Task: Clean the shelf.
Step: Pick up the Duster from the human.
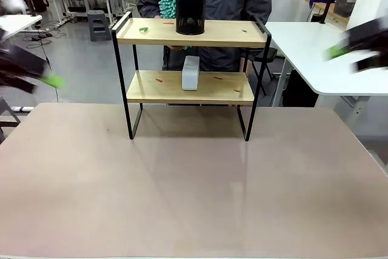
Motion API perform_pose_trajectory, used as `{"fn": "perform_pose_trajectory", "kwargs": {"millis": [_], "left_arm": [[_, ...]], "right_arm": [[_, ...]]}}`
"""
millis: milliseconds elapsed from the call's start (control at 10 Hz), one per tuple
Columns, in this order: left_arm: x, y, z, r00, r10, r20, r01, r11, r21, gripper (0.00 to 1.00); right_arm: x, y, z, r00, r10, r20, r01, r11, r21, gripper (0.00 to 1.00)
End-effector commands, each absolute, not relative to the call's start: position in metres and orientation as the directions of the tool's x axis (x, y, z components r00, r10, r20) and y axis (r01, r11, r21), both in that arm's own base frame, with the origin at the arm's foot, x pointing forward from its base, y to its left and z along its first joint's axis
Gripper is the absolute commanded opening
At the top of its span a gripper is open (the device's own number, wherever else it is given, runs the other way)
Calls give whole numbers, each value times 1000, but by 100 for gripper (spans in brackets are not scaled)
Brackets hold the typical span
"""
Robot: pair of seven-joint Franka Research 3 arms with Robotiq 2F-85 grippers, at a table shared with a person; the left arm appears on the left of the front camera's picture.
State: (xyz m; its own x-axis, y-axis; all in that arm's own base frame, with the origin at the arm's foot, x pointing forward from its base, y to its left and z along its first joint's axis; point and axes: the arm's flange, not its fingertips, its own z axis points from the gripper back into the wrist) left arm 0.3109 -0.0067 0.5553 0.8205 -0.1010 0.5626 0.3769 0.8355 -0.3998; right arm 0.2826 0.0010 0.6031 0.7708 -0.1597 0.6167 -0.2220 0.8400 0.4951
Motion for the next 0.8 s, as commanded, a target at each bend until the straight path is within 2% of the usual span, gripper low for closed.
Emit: {"fn": "perform_pose_trajectory", "kwargs": {"millis": [0,200,300,400,500,700], "left_arm": [[290,96,478,815,227,533,290,636,-715,100],[290,150,416,759,475,444,274,386,-881,100],[299,159,387,716,597,362,158,366,-917,100],[295,166,491,799,319,510,249,596,-763,100],[295,166,491,799,319,510,249,596,-763,100],[295,166,491,799,319,510,249,596,-763,100]], "right_arm": [[213,-133,534,698,-504,509,-23,694,720,100],[228,-182,467,693,-639,333,116,555,824,100],[246,-180,432,700,-662,267,195,537,821,100],[264,-162,412,721,-636,275,238,600,764,100],[214,-233,515,691,-646,323,143,560,816,100],[214,-233,515,691,-646,323,143,560,816,100]]}}
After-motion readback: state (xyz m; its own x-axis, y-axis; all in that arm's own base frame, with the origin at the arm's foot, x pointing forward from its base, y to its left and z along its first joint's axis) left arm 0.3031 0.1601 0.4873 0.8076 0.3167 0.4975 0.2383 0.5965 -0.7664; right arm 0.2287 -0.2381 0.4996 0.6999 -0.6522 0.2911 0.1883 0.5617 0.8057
